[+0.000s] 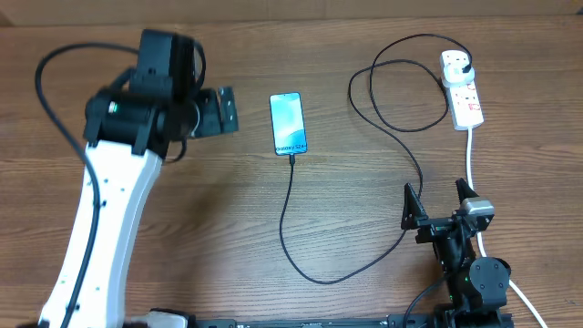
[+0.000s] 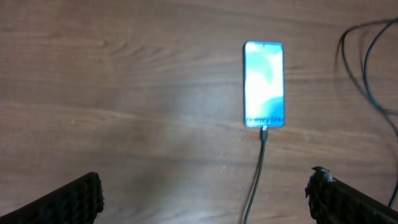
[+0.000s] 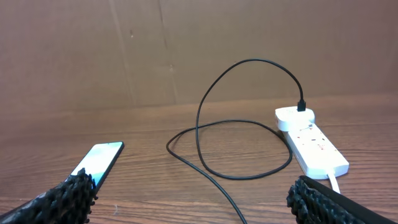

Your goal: Plug charger to phone and switch on socket

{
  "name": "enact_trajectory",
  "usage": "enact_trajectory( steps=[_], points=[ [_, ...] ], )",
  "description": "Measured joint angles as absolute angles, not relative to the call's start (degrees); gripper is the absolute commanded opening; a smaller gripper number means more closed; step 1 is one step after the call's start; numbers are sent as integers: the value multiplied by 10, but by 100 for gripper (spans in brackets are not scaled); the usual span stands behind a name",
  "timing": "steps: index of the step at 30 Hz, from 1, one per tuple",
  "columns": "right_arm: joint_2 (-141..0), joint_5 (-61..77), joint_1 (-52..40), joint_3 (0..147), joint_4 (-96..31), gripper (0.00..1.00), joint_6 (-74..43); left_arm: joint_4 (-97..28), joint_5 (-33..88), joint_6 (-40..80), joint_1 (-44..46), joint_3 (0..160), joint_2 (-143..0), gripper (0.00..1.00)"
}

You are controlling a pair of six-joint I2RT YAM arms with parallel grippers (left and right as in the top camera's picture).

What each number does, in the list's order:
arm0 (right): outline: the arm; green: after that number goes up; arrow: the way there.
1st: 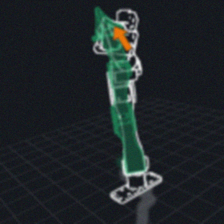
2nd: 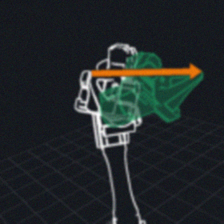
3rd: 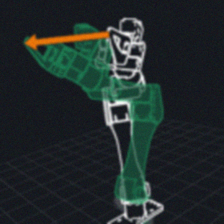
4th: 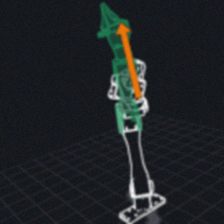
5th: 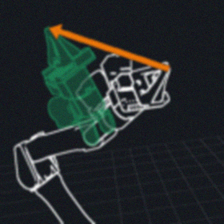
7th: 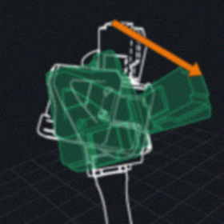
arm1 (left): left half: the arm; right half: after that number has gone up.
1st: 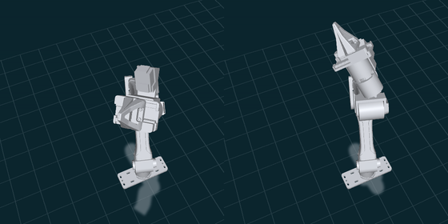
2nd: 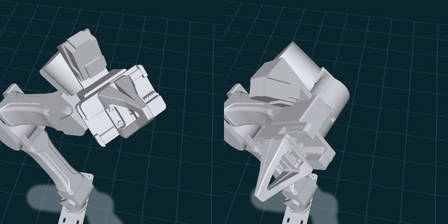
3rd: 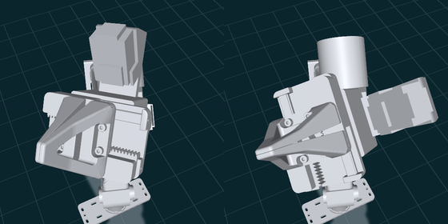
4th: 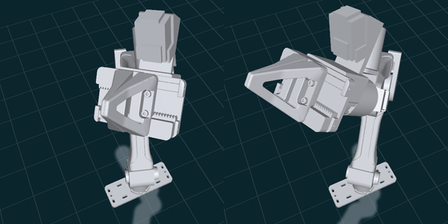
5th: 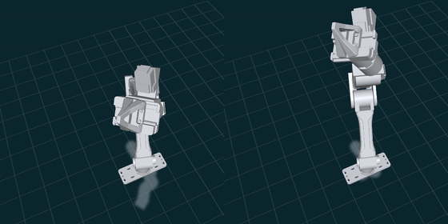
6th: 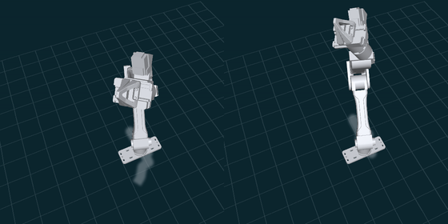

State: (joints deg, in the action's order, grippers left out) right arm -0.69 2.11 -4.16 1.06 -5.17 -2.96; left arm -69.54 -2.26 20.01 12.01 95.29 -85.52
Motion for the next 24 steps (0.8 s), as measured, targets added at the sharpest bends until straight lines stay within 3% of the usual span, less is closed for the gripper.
enact_trajectory(
  steps=[10,24],
  points=[
    [-7,21,-42,11,-51,100,-29,-676,-36,200,120,840,-708,100],
    [-7,21,-42,11,-52,100,-30,-524,-54,182,120,621,-507,100]
  ],
)
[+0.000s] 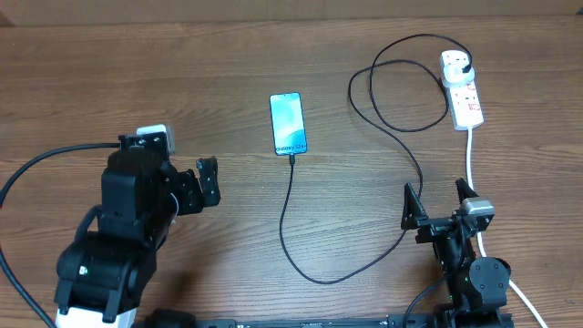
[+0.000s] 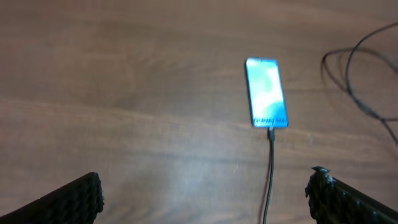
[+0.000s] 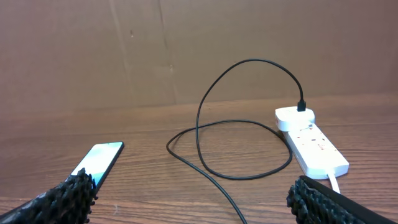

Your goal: Plug charger to phone and switch on socket

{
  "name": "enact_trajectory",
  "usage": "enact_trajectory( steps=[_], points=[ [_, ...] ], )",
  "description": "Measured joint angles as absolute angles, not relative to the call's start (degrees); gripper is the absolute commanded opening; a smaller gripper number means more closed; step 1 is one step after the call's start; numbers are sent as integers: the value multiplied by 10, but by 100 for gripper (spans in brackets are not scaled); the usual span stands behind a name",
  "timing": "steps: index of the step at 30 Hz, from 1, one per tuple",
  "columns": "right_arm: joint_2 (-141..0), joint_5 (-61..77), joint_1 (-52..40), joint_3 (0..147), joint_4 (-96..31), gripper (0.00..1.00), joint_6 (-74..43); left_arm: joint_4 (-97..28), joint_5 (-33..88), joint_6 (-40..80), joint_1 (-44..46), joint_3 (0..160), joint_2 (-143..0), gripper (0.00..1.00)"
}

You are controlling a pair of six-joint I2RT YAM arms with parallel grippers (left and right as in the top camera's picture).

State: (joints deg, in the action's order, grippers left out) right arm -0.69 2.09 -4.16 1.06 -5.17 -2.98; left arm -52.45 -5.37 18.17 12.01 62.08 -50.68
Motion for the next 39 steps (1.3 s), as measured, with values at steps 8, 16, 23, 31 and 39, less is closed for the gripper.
enact_trajectory(
  steps=[8,16,23,31,39],
  points=[
    [-7,21,-42,11,-52,100,-29,-377,-37,118,120,498,-406,100],
    [-7,21,-42,11,-52,100,-30,-309,-30,100,120,346,-302,100],
    [-7,21,-42,11,-52,100,-30,-181,-33,87,120,245,-220,100],
    [-7,21,-42,11,-52,100,-29,-105,-32,85,112,153,-140,100],
    [-7,21,-42,11,-51,100,-29,-67,-32,85,100,106,-73,100]
  ],
)
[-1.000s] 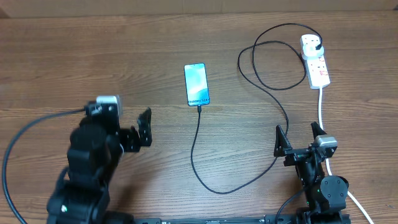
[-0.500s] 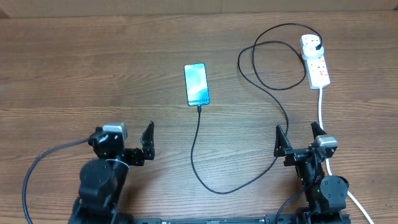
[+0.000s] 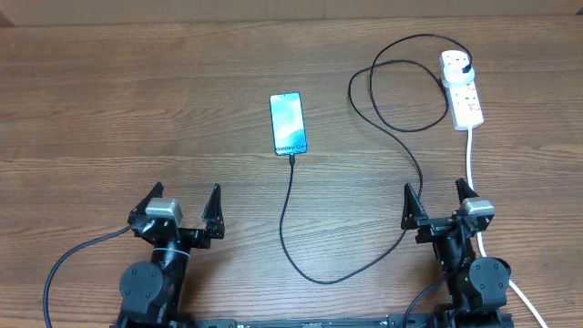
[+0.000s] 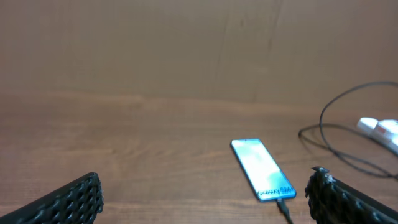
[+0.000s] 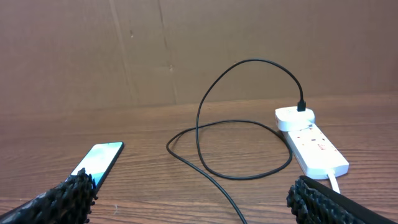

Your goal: Plug charger to phone and switch on socket

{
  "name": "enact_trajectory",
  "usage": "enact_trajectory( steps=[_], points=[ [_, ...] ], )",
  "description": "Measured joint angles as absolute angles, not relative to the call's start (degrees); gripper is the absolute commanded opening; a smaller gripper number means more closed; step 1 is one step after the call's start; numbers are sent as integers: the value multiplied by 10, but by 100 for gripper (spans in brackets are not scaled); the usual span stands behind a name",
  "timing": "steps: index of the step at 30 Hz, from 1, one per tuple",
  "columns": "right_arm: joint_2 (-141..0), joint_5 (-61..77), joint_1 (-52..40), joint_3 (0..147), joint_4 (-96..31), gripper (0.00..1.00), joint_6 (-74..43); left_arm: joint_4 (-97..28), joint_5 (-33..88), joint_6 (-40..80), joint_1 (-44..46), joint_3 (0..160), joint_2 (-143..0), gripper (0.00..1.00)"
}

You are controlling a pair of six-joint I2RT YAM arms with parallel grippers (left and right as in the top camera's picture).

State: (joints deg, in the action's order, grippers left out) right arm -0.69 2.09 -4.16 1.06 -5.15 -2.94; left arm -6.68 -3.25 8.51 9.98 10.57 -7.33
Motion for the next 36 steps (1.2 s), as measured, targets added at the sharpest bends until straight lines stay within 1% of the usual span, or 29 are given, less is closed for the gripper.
enact_trajectory(
  steps=[7,15,23,29,36],
  points=[
    [-7,21,-42,11,-51,100,-30,-1,-32,85,100,52,-34,100],
    [-7,21,-42,11,-51,100,-29,30,-33,86,100,14,-14,100],
    [-7,21,-42,11,-51,100,-29,25,-47,86,100,9,-10,100],
    [-7,21,-42,11,-51,100,-30,-39,-63,90,99,5,-9,100],
    [-7,21,-42,11,-52,100,-29,-39,-67,90,96,5,-8,100]
  ],
)
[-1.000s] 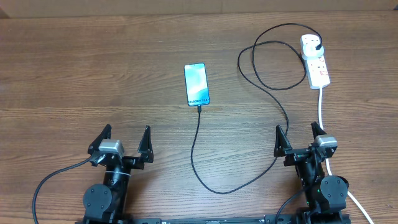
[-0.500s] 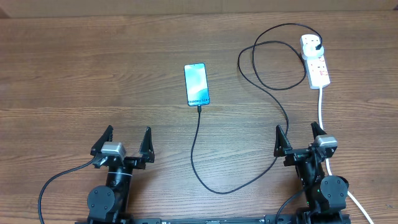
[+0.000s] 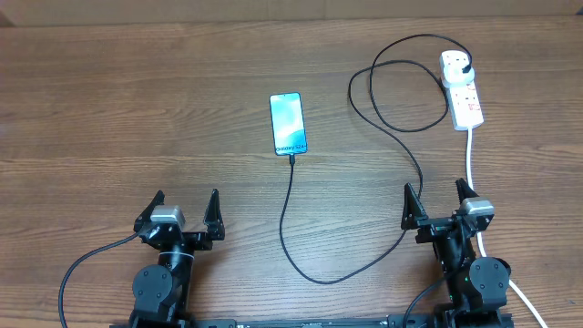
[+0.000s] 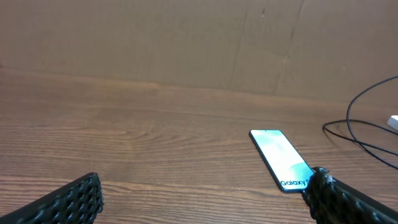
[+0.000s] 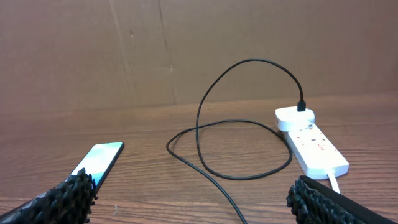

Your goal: Plug charger to phone and switch on socket

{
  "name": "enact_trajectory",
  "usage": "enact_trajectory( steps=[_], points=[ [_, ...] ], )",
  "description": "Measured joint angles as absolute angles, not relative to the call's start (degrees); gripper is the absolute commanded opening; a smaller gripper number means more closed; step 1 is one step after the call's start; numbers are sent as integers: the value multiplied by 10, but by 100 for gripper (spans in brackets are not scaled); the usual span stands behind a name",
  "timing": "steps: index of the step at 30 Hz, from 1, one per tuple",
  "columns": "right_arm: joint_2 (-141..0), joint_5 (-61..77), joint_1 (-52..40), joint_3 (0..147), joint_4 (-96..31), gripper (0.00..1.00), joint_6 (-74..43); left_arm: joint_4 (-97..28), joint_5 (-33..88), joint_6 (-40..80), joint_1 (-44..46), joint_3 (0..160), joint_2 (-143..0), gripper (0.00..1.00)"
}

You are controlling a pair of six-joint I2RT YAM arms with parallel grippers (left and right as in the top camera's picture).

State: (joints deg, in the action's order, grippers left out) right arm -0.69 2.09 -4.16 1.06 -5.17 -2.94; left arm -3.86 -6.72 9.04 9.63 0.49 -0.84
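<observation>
A phone [image 3: 287, 123] with a lit blue screen lies face up mid-table, the black charger cable [image 3: 290, 228] plugged into its near end. The cable loops right and back to a white socket strip [image 3: 465, 91] at the far right, its plug seated at the far end. The phone [image 4: 283, 160] also shows in the left wrist view, and the socket strip [image 5: 314, 144] in the right. My left gripper [image 3: 182, 214] rests open at the near left edge; my right gripper [image 3: 439, 205] rests open at the near right. Both are empty.
The strip's white lead [image 3: 471, 159] runs down toward my right arm base. A brown cardboard wall [image 5: 186, 50] backs the table. The wooden tabletop [image 3: 137, 109] stretches bare to the left of the phone.
My left arm settled slightly at the near left edge; its camera now looks a little lower, so the phone sits closer to its right finger. Phone, cable and right arm are unchanged.
My left arm was stretched out with its gripper open just left of the phone, the cable plugged in. Then it was drawn back mid-left. Later it sat folded at the near left edge, where it is now. The right arm stayed parked throughout.
</observation>
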Motion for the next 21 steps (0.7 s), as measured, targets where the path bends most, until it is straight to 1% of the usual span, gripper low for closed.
enact_trajectory(
  steps=[21],
  points=[
    [-7,21,-42,11,-52,100,-30,-39,-67,85,96,5,-9,100]
  ],
)
